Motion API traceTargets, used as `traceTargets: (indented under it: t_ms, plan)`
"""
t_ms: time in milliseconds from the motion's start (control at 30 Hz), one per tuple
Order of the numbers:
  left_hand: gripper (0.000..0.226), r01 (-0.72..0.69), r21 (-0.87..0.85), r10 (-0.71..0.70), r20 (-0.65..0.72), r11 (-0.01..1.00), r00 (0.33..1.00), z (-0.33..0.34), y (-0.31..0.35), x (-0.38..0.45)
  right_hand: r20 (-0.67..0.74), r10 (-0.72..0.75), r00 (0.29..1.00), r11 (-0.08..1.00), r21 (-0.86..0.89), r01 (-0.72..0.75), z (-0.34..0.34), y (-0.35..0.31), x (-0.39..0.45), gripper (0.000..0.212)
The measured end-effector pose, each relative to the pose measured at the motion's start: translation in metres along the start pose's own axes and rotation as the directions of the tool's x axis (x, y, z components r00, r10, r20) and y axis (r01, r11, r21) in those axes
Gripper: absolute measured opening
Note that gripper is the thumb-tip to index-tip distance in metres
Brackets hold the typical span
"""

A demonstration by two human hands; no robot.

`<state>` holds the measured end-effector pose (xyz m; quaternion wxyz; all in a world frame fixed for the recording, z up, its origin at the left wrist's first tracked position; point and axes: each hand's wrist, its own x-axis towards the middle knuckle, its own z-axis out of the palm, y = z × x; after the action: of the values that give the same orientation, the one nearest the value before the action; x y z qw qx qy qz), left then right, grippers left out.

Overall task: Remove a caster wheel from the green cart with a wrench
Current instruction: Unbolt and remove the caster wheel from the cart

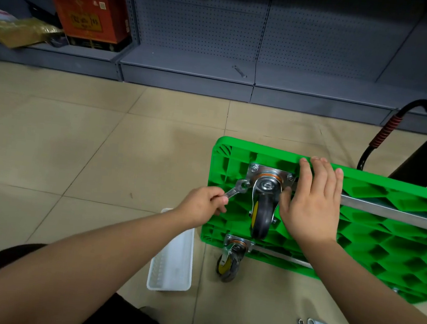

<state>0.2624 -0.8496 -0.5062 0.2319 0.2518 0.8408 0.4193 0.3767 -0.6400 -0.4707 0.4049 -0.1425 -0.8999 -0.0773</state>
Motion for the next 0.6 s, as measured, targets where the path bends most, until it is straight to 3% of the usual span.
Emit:
traceTargets:
  t_ms: [300, 600]
  plan:
    - [0.021, 0.122, -0.282, -0.13, -0.009, 0.952, 0.992, 0.038, 0.001, 0.007, -0.002, 0.011, 1.0, 1.0, 0.009, -0.011, 0.0, -0.001, 0.0, 0.057]
    - [0.023, 0.254, -0.42, -0.211, 0.147, 0.871, 0.966, 0.068, 0.016, 0.02, 0.01, 0.017, 1.0, 1.0, 0.004, -0.017, 0.0, 0.0, 0.0, 0.058]
